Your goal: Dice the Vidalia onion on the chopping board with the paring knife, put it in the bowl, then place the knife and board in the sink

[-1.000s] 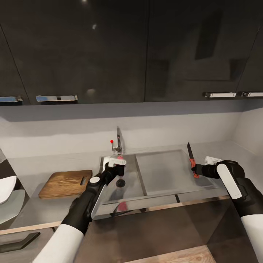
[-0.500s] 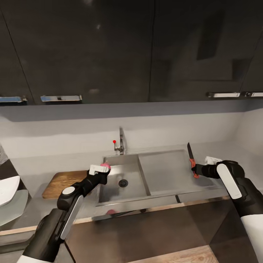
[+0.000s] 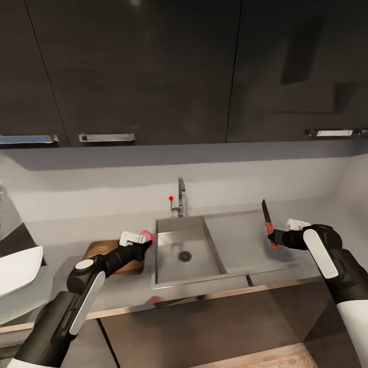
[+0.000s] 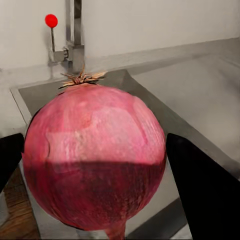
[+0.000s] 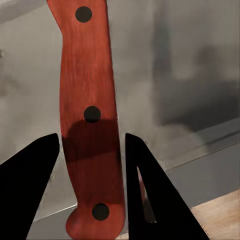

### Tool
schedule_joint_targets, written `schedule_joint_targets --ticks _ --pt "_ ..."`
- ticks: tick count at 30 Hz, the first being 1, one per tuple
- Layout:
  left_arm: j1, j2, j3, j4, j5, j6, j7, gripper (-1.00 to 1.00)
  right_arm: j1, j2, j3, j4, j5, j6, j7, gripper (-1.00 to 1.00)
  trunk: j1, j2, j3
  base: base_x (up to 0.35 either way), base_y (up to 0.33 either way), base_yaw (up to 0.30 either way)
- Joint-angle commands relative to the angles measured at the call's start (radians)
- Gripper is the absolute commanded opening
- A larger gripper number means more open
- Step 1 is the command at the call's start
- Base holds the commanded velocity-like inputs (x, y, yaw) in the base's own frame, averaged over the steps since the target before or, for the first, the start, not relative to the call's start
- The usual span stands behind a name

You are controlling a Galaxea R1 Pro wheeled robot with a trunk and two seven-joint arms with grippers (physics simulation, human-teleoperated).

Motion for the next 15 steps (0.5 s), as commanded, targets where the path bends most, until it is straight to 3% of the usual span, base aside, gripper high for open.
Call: schedule_joint_targets --ticks 1,8,11,15 --pt "-0.001 0.001 -0.001 -0.001 0.005 0.007 0.001 -1.0 -0.001 -0.001 0.002 -0.001 -0.01 0.003 -0.011 -1.0 0.001 -0.003 -0.002 0.0 0.312 0.0" --pt "-0.001 0.0 0.0 0.002 0.005 0.012 0.002 -1.0 -0.001 0.0 0.003 -0.001 -0.01 0.003 -0.011 -1.0 0.001 -0.003 -0.002 0.0 0.319 0.0" --pt "-0.001 -0.004 0.003 0.003 0.005 0.054 0.002 -1.0 -0.001 0.0 0.003 -0.001 -0.01 0.003 -0.011 -1.0 0.001 -0.003 -0.002 0.0 0.309 0.0" --pt "-0.001 -0.006 0.005 0.003 0.005 0.078 0.003 -1.0 -0.001 0.0 0.002 -0.001 -0.01 0.003 -0.011 -1.0 0.001 -0.003 -0.002 0.0 0.113 0.0"
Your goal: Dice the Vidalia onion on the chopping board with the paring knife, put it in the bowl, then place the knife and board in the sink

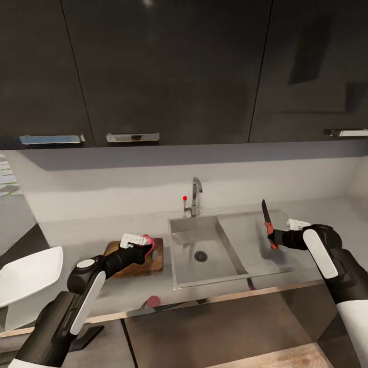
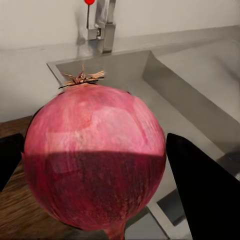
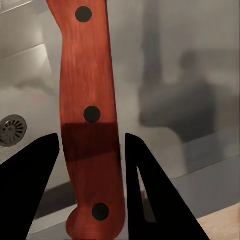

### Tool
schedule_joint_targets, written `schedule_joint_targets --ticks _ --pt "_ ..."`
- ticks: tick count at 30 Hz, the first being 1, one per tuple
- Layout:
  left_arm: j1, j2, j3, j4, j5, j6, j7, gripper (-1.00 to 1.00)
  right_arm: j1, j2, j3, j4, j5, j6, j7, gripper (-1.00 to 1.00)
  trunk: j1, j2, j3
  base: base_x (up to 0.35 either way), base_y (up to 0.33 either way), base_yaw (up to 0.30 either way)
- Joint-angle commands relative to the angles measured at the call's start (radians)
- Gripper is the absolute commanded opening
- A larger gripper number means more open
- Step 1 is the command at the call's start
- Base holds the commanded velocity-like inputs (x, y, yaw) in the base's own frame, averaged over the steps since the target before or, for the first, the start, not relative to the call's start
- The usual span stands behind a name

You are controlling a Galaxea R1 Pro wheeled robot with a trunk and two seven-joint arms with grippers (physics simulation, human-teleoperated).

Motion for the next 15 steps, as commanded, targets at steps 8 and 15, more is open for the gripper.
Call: schedule_joint_targets --ticks 8,15 --pt "-0.001 -0.003 -0.001 -0.003 0.003 0.011 -0.001 -1.0 -0.001 -0.001 0.001 -0.001 -0.01 0.002 -0.011 -1.0 0.001 -0.003 -0.002 0.0 0.01 0.187" --pt "-0.001 -0.003 -0.002 -0.004 0.003 0.011 -0.001 -1.0 -0.001 -0.001 0.0 -0.001 -0.01 0.002 -0.011 -1.0 0.001 -0.003 -0.002 0.0 0.0 0.188"
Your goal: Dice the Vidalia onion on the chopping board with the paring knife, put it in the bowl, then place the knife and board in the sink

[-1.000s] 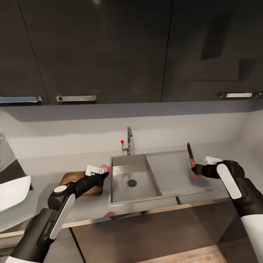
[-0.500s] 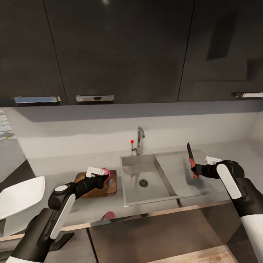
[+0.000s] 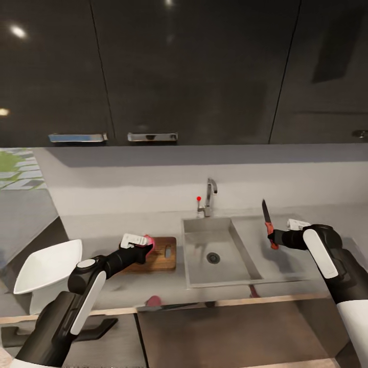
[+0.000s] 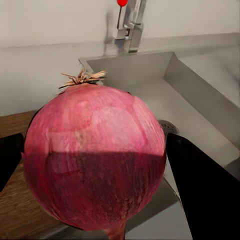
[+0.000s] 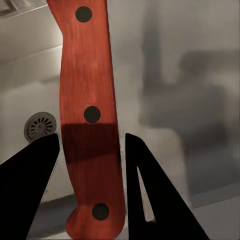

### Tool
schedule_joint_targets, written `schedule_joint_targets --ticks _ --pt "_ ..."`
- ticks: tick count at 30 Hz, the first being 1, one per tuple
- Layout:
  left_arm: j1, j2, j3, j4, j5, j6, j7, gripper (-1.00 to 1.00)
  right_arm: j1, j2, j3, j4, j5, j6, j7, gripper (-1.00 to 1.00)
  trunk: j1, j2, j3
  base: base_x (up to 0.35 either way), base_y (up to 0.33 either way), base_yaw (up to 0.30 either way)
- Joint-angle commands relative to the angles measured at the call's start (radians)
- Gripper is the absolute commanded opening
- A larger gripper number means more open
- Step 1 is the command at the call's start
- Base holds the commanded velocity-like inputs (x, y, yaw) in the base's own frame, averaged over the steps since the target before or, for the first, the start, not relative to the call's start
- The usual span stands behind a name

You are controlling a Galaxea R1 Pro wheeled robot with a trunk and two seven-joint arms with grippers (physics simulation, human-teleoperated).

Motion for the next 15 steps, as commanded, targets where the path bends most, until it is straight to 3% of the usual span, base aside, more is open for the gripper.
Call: schedule_joint_targets --ticks 1,5,15 --pt "-0.001 0.0 -0.001 -0.001 0.003 0.005 0.001 -1.0 -0.001 -0.001 0.002 -0.001 -0.01 0.002 -0.01 -1.0 0.001 -0.002 -0.002 0.0 0.0 0.165" --pt "-0.001 0.0 -0.001 -0.001 0.003 0.005 0.001 -1.0 -0.001 -0.001 0.002 -0.001 -0.009 0.002 -0.01 -1.0 0.001 -0.002 -0.002 0.0 0.0 0.107" --pt "-0.001 0.0 -0.001 -0.001 0.003 0.004 0.002 -1.0 -0.001 -0.002 0.0 -0.001 -0.009 0.002 -0.01 -1.0 0.001 -0.002 -0.002 0.043 0.013 0.01"
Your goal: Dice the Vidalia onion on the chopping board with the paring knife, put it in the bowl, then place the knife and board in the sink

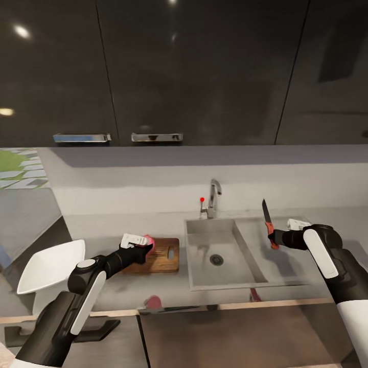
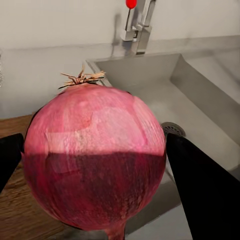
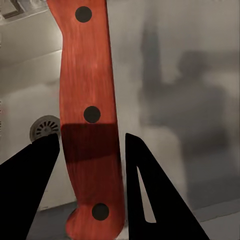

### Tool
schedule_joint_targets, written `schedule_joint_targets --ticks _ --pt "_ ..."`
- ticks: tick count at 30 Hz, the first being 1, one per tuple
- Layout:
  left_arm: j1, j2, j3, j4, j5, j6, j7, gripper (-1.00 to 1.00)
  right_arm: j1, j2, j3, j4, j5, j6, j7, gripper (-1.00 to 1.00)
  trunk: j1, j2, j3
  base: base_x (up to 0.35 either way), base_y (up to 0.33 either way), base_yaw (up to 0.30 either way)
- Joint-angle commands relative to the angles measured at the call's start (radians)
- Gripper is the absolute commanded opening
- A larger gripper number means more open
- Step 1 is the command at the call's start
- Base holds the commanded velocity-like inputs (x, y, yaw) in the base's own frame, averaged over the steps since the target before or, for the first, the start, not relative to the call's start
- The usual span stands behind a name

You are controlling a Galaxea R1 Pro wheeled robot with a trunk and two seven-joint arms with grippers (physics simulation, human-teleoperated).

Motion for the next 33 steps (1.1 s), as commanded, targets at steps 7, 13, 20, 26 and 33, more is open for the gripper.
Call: schedule_joint_targets --ticks 7,13,20,26,33 --pt "-0.001 0.001 -0.001 -0.001 0.003 0.005 0.0 -1.0 -0.001 0.0 0.002 -0.001 -0.01 0.002 -0.01 -1.0 0.001 -0.002 -0.005 0.147 0.065 0.0" --pt "-0.001 -0.001 -0.002 -0.001 0.003 0.005 0.0 -1.0 -0.001 0.0 0.002 -0.001 -0.01 0.002 -0.01 -1.0 0.001 -0.002 -0.014 0.006 0.003 0.0" --pt "-0.001 -0.007 -0.003 0.006 0.002 0.005 0.003 -1.0 -0.001 0.0 0.002 -0.001 -0.01 0.002 -0.01 -1.0 0.001 -0.002 -0.026 0.064 0.056 0.0" --pt "-0.001 -0.05 -0.001 0.009 0.0 0.044 0.004 -1.0 -0.001 0.0 0.002 -0.001 -0.011 0.002 -0.01 -1.0 0.001 -0.002 -0.028 0.11 0.019 0.0" --pt "-0.001 -0.039 0.044 0.013 0.0 0.182 0.005 -1.0 -0.001 0.0 0.001 -0.001 -0.011 0.002 -0.01 -1.0 0.001 -0.002 -0.028 0.005 0.001 0.0"
